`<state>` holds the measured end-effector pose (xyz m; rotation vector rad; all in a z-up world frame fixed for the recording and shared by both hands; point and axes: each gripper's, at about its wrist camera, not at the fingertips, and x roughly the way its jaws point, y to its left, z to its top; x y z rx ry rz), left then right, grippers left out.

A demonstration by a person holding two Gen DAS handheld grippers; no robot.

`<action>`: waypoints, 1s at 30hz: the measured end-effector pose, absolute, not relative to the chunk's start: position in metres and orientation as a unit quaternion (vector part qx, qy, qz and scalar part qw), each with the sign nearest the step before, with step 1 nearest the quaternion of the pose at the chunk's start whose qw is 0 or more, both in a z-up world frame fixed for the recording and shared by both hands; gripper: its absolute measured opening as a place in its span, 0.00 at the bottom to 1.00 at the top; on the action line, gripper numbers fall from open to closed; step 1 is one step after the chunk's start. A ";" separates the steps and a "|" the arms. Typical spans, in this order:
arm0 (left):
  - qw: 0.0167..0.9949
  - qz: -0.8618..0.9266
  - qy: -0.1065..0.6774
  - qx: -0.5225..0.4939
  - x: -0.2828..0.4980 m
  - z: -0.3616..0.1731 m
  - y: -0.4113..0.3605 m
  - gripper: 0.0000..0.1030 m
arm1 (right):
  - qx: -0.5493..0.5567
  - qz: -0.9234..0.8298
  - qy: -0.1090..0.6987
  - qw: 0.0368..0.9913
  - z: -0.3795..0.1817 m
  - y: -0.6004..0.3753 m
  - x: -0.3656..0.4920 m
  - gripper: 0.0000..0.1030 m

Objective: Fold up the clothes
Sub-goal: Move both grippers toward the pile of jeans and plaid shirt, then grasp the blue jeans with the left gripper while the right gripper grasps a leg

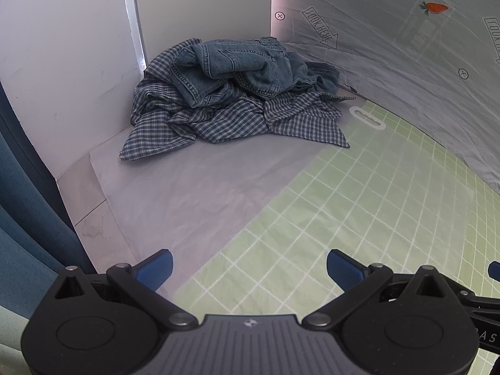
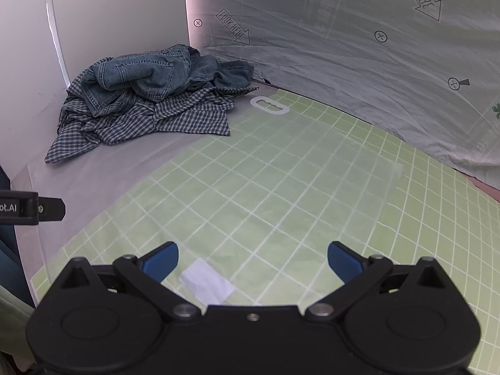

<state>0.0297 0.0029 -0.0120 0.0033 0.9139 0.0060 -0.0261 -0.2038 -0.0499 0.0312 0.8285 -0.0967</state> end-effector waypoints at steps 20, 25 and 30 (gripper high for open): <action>0.893 0.081 0.442 -0.026 0.197 -0.020 0.012 1.00 | 0.001 -0.032 0.403 0.915 -0.053 -0.227 0.137 1.00; 0.896 0.113 0.424 -0.070 0.280 -0.018 0.037 1.00 | -0.003 -0.007 0.401 0.916 -0.062 -0.218 0.231 1.00; 0.900 0.130 0.405 -0.093 0.342 -0.017 0.047 0.96 | 0.014 0.020 0.400 0.916 -0.076 -0.200 0.328 0.91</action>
